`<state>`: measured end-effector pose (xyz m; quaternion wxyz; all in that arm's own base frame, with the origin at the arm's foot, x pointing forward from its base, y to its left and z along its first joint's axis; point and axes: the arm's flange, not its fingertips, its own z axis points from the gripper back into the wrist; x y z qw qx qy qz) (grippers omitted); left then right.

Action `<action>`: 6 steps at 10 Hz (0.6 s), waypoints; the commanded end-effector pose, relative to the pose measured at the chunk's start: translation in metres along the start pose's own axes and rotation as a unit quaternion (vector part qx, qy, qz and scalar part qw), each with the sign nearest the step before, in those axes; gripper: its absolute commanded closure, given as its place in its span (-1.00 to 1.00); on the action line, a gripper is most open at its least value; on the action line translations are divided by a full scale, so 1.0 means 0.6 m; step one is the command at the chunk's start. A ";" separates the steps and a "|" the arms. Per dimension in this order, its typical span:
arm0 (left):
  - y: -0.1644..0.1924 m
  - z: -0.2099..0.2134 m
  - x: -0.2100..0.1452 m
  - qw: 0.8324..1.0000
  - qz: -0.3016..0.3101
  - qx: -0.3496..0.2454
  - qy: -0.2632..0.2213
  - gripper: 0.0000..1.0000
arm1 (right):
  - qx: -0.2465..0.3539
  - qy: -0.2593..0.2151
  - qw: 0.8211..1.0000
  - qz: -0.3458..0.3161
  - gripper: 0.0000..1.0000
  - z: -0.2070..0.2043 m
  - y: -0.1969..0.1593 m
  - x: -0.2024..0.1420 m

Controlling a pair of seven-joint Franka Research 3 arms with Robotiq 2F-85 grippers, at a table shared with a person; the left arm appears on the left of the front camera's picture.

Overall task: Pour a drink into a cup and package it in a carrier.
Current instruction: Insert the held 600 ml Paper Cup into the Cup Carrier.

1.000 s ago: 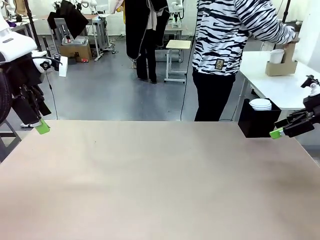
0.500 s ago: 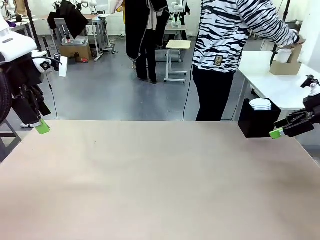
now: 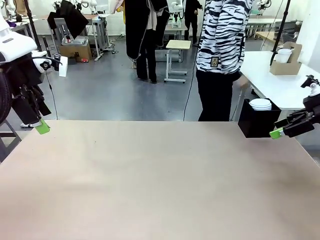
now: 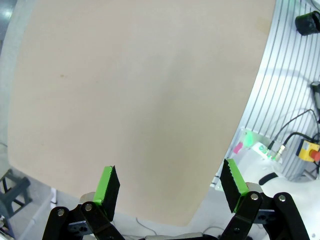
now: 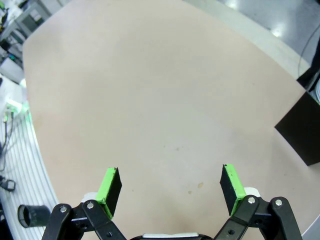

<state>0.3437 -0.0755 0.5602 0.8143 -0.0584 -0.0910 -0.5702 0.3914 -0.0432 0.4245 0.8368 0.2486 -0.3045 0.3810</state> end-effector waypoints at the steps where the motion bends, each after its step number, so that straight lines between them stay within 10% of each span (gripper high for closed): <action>1: 0.000 0.002 0.001 1.000 0.008 0.000 -0.002 -1.00 | -0.005 0.005 1.000 0.001 -1.00 0.001 -0.005 0.006; 6: 0.000 0.002 0.001 1.000 0.008 0.000 -0.002 -1.00 | -0.005 0.005 1.000 0.001 -1.00 0.001 -0.005 0.006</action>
